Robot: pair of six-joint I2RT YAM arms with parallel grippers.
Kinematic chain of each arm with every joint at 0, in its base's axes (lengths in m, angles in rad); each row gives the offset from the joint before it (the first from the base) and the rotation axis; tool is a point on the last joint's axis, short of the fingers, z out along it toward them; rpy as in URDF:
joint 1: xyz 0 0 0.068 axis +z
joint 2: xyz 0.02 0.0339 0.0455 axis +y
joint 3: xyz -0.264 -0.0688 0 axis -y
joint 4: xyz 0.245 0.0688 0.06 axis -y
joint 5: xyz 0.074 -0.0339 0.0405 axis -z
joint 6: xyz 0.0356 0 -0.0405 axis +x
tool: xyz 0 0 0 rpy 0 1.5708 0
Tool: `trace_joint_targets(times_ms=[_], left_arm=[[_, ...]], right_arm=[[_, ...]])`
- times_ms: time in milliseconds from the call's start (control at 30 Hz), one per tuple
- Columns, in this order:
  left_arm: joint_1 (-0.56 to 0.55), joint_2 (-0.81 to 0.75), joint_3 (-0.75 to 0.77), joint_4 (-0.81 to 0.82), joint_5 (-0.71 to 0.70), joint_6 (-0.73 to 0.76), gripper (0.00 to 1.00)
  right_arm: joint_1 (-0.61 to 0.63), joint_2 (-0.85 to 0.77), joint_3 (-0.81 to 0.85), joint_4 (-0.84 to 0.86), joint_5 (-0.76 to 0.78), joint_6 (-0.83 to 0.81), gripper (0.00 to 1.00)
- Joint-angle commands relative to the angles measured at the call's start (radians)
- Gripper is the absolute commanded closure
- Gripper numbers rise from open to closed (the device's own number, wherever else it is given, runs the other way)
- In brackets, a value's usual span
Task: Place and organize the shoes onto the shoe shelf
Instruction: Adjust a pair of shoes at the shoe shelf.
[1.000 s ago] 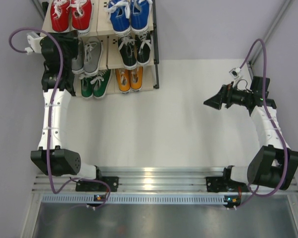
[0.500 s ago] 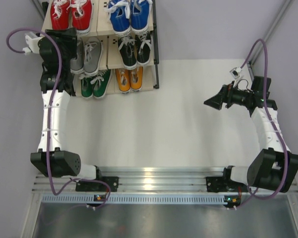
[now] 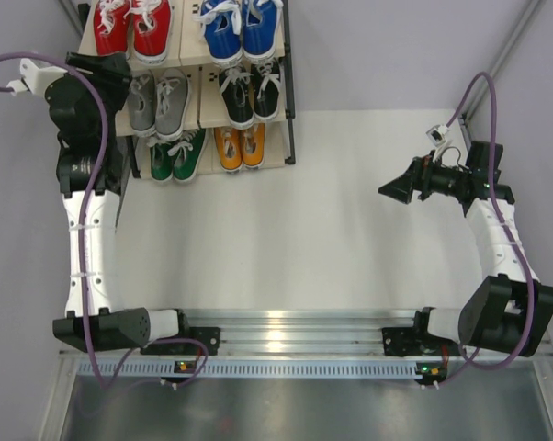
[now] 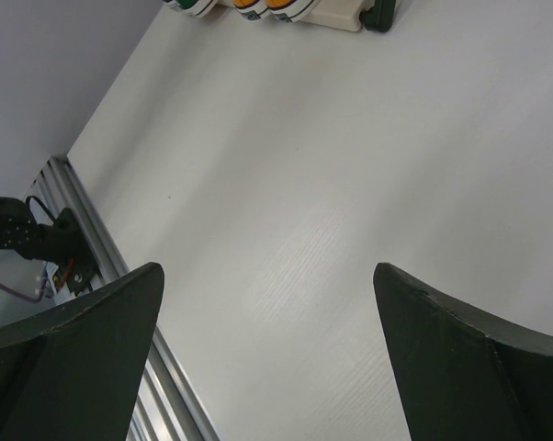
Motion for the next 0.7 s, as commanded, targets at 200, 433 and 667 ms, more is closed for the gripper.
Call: trace_joint_targets(times_ms=[200, 433, 667], left_arm=[[0.108, 0.022, 0.127, -0.076, 0.062, 0.247, 0.54], [0.191, 0.13, 0.164, -0.022, 0.243, 0.229, 0.69], [0.189, 0.194, 0.176, 0.027, 0.354, 0.187, 0.74]], right_arm=[[-0.014, -0.021, 0.038, 0.037, -0.019, -0.016, 0.03], [-0.014, -0.028, 0.031, 0.037, -0.019, -0.016, 0.03], [-0.014, -0.023, 0.037, 0.034, -0.016, -0.018, 0.03]])
